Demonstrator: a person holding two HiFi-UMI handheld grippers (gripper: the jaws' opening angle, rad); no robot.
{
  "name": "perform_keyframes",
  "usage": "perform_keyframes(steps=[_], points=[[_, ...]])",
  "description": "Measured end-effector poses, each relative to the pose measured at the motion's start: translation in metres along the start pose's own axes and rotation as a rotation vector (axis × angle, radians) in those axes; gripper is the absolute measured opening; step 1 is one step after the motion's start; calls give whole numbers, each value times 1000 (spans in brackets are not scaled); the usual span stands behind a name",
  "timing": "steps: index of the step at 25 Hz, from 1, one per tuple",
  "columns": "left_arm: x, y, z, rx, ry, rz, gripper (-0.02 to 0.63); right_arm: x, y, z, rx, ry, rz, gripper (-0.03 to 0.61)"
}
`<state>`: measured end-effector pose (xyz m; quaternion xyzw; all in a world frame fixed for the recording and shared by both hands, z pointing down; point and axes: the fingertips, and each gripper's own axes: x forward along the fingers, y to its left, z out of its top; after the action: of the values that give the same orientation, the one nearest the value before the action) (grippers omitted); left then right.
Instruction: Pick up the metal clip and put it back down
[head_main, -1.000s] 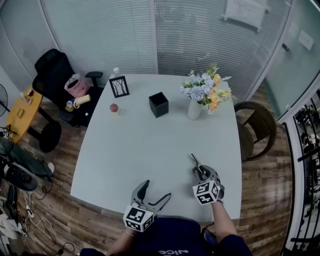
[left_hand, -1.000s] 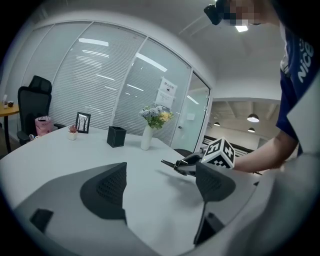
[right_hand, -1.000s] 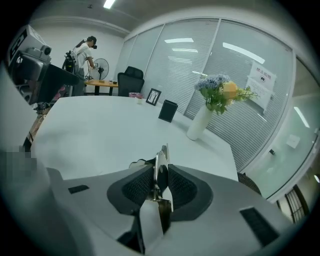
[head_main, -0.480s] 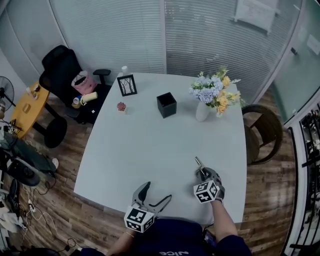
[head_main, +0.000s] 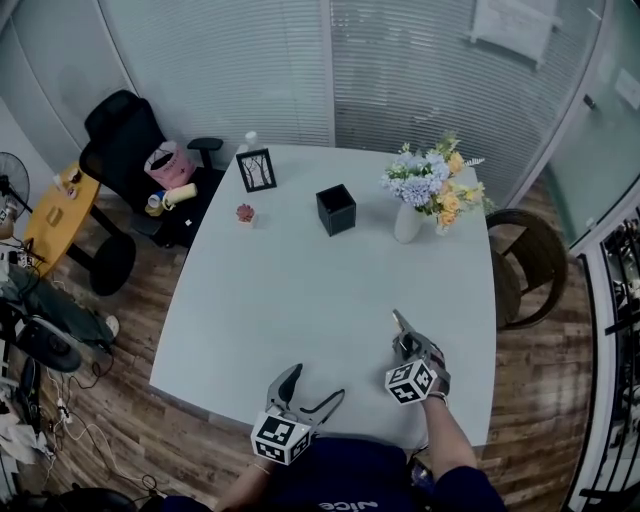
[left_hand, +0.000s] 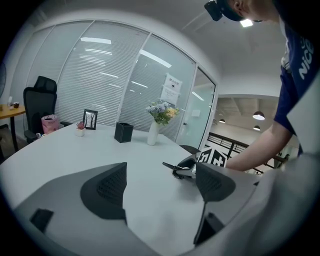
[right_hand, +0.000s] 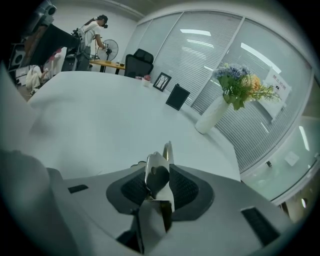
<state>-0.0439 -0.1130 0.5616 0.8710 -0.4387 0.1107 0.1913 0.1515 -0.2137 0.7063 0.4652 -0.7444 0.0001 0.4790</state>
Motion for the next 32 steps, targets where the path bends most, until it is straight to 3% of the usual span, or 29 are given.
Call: perform_keyframes(steps=[4,6,11,16,21,26,32], points=[[-3,5,-2,-1,7,12,430,3,0,3,13,4,14,129],[-5,7,-4,-8,10,22,430,2,-1,4,58,-2,23,243],[-7,13,-4,-4,16,46,430,-4,-9,11,120,-16,7,362],[-9,13,-4,-4,15,44,430,-24,-20,16,233,-58,-22,365],[-9,7,-1,1,4,27,430,-47,-15,15,284,-86,-4,362],[-12,4,-2,2,-12,16,430,-87,-2,33,415,-197,30,364],[-14,0,-6,-10,-19,8,430,-130,17,54,452,-310,69,364]])
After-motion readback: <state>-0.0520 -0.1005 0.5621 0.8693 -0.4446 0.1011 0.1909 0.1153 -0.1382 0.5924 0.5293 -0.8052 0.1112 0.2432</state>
